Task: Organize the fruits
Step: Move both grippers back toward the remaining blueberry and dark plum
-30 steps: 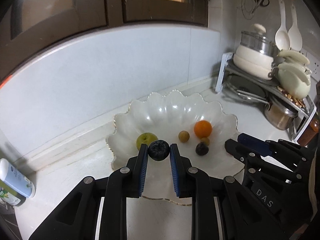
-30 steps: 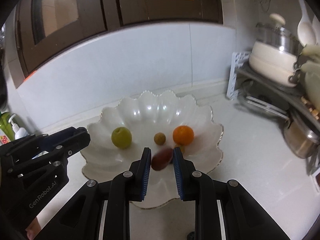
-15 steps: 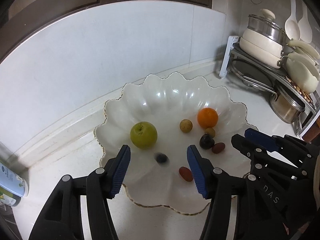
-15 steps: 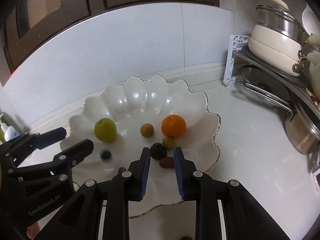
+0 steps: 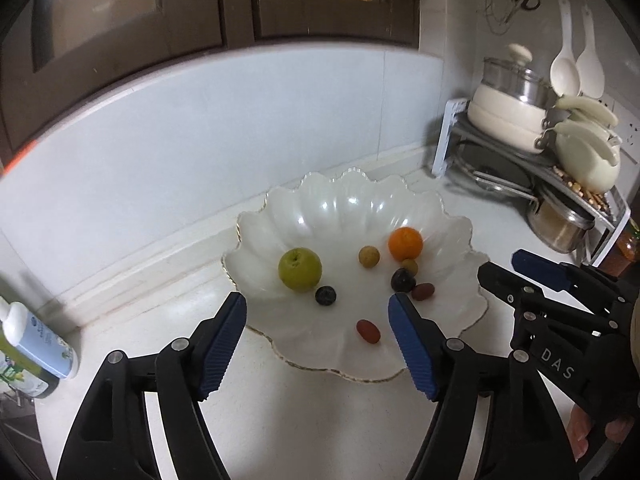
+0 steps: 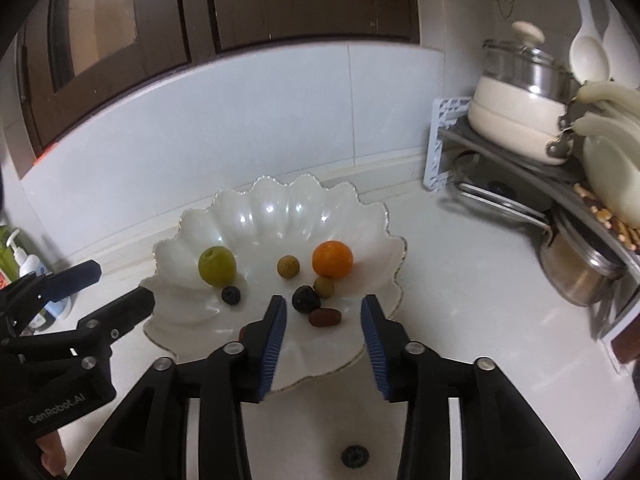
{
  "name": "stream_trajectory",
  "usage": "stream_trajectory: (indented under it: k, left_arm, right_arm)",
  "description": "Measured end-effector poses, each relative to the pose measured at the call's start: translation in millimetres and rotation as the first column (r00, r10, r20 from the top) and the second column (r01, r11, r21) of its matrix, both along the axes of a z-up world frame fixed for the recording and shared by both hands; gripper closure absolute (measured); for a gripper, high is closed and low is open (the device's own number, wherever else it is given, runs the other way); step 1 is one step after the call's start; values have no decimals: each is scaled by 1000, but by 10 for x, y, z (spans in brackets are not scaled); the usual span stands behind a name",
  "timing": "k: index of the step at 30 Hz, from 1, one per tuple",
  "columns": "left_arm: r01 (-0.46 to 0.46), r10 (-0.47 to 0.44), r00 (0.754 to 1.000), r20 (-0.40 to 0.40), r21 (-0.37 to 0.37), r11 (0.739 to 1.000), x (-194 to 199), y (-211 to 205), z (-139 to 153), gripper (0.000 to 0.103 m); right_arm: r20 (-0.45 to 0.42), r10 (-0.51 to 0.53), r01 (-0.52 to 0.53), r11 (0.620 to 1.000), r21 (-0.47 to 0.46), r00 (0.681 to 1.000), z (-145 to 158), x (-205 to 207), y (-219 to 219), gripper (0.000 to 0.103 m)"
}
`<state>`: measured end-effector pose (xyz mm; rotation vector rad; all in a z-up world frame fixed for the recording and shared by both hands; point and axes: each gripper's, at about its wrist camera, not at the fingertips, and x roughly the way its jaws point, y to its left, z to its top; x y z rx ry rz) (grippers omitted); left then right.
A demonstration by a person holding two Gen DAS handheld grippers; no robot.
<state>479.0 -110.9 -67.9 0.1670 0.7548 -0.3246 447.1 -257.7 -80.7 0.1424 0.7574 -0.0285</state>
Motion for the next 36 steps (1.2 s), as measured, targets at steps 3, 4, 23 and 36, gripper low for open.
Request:
stream_trajectory:
  k: [3, 4, 23, 36]
  left_arm:
    - [22, -21, 999, 39, -8, 1000, -130, 11, 124, 22]
    - [28, -27, 998, 59, -4, 1000, -188, 5, 172, 20]
    - [147, -140, 978, 154, -36, 988, -844, 27, 456, 14]
    - [281, -272, 948, 166, -35, 959, -1080, 59, 383, 14]
  right_arm:
    - [31, -23, 23, 1000, -8, 999, 111, -156, -31, 57]
    - [39, -31, 31, 999, -13, 999, 141, -197, -40, 57]
    - [160, -195, 208, 976, -67, 968, 547, -1094, -94, 47]
    - [147, -266, 278, 958, -66, 953, 426, -1450, 68, 47]
